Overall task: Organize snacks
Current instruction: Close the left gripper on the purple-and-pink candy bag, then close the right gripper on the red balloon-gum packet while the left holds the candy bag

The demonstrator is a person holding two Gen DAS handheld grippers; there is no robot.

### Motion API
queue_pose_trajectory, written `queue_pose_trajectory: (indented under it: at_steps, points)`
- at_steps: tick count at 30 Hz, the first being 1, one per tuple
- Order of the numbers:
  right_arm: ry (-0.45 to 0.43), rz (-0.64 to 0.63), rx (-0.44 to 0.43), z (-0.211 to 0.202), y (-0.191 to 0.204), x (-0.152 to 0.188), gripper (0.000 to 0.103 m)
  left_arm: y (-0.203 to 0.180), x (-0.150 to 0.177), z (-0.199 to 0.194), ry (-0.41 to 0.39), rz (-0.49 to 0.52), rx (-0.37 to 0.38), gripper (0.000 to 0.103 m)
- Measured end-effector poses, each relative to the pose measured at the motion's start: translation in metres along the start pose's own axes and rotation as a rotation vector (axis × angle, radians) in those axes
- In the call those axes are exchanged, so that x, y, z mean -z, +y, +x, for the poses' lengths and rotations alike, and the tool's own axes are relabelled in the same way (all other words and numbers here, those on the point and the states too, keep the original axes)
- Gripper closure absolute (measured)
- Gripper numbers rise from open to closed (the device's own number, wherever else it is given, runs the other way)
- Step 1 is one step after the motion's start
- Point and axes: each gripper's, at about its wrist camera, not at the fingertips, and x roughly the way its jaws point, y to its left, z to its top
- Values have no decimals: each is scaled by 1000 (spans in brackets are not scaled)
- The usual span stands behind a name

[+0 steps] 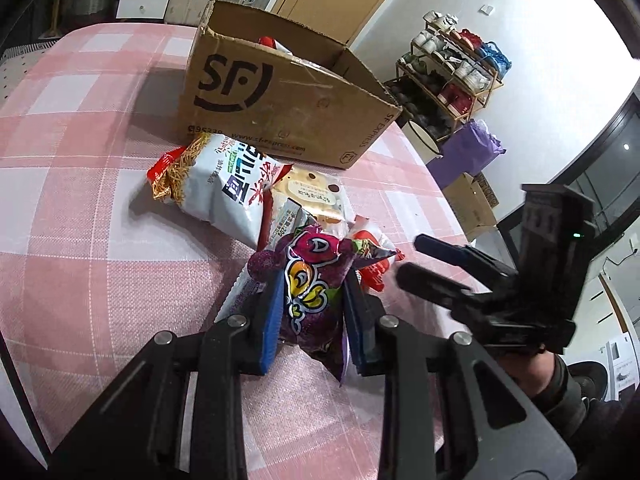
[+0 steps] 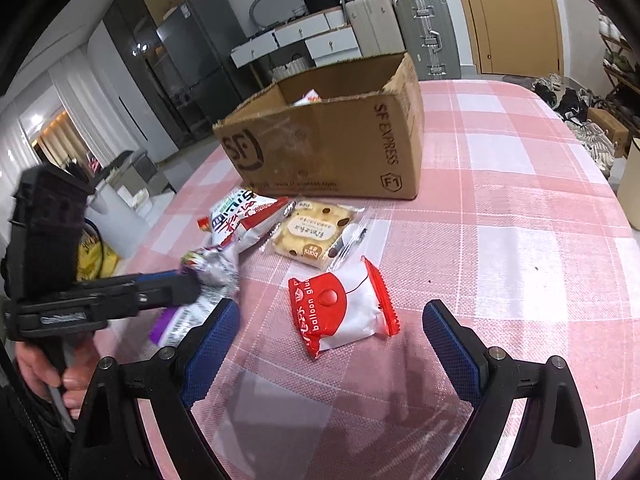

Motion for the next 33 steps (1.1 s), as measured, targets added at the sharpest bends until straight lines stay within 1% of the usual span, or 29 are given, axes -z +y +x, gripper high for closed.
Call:
queue_pose_trajectory:
  at_steps: [4,6,11,13,17,19,20,21,28,33]
  points:
    - [25,-31,20,12,4,-1,9,0,2,-7,-5,-5,15,78]
    - [34,-49,30,16,7,-1,12,1,4,-10,-4,-14,19,78]
    - [58,-64,52,25,11,-2,15,0,9,-19,-15,-21,27,78]
    - [63,-66,58,28,11,-1,18,0,10,-23,-18,-22,33,78]
    - [72,-86,74,33,14,-2,21,3,12,-25,-18,-29,38,78]
    - [77,-97,82,35,16,-1,27,4,14,-26,-17,-32,36,78]
    - [82,-99,89,35,16,-1,32,4,15,-28,-19,-32,36,78]
    - [86,-101,94,37,17,-1,36,4,15,-29,-20,-31,35,78]
    - [98,-114,92,39,21,0,41,6,16,-34,-21,-30,27,78]
    - [93,-105,71,38,20,0,50,8,17,-37,-21,-32,26,78]
